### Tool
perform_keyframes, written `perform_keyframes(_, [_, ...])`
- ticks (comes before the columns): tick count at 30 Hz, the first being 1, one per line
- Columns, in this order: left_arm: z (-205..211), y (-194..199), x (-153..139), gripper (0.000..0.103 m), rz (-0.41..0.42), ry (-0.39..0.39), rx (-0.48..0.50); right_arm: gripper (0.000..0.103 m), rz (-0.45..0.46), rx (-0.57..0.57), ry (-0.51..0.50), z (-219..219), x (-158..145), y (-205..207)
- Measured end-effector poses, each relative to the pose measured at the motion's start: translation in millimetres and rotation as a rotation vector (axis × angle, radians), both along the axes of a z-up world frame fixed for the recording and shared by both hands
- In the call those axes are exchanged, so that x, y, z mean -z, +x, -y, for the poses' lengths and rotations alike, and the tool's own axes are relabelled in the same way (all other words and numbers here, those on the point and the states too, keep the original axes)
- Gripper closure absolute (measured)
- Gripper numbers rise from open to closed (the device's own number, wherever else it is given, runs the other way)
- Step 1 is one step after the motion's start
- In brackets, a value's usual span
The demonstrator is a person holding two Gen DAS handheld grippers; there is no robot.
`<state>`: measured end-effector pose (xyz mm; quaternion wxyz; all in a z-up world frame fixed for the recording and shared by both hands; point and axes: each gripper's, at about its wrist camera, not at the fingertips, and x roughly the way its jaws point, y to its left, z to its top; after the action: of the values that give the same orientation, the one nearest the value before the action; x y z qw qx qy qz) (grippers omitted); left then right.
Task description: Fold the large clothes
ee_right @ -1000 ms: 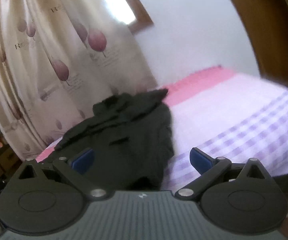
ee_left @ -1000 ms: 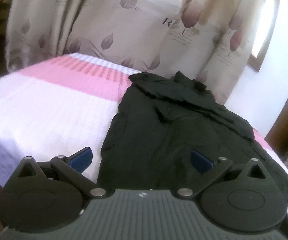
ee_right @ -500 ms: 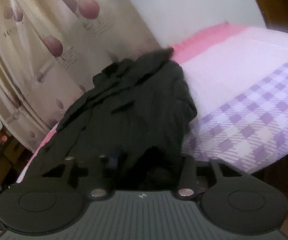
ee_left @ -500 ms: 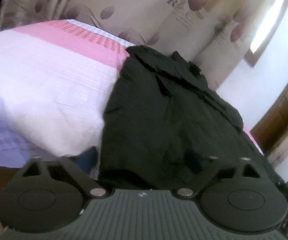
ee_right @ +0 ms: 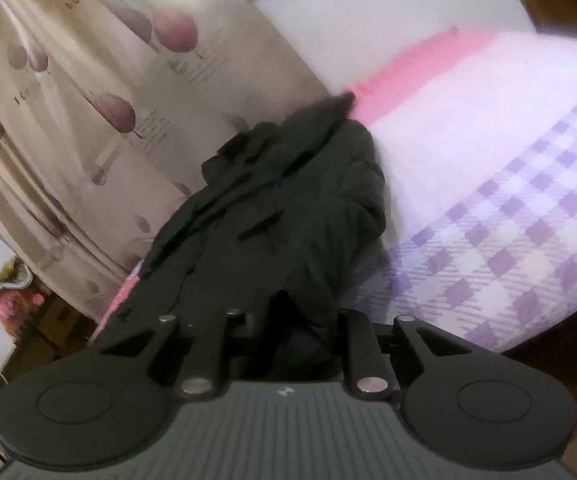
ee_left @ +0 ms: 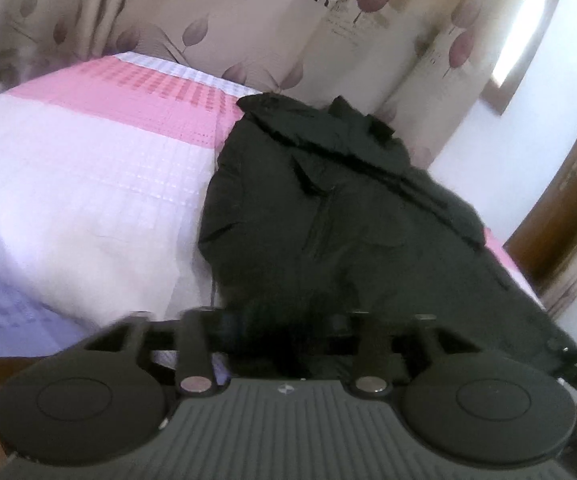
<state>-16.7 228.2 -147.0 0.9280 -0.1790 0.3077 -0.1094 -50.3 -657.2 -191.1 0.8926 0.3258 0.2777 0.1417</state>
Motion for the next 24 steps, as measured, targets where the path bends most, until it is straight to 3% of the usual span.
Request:
perform_keyframes(2, [4,3,3,0.014,-0.003,0.012,-0.022,0.082,-0.008,-0.003,-0.012,-1,1,1])
perform_keyframes(6, [15,10,3,0.013,0.004,0.044,-0.012,0.081,-0.016,-0.001,-0.033,-6,0,5])
perform_keyframes(7, [19,11,2,0.017,0.007,0.064,-0.011,0.081,-0.016,-0.001,-0.044,-8,-1,7])
perform_keyframes(8, [23,12,2,0.032,0.014,0.089,-0.009,0.081,-0.020,-0.002,-0.061,-10,-2,9])
perform_keyframes(9, [28,13,1,0.065,0.014,0.124,-0.008,0.082,-0.029,-0.004,-0.074,-11,-1,11])
perform_keyframes(10, [33,14,1,0.081,0.006,0.173,-0.021,0.084,-0.035,-0.005,-0.085,-13,0,12])
perform_keyframes(17, [45,8,-7,0.086,0.050,0.295,-0.021,0.088,-0.024,-0.009,-0.047,-11,-2,10])
perform_keyframes(24, [51,7,-14,0.086,0.072,0.328,-0.021,0.088,-0.018,-0.004,0.006,-7,-4,8])
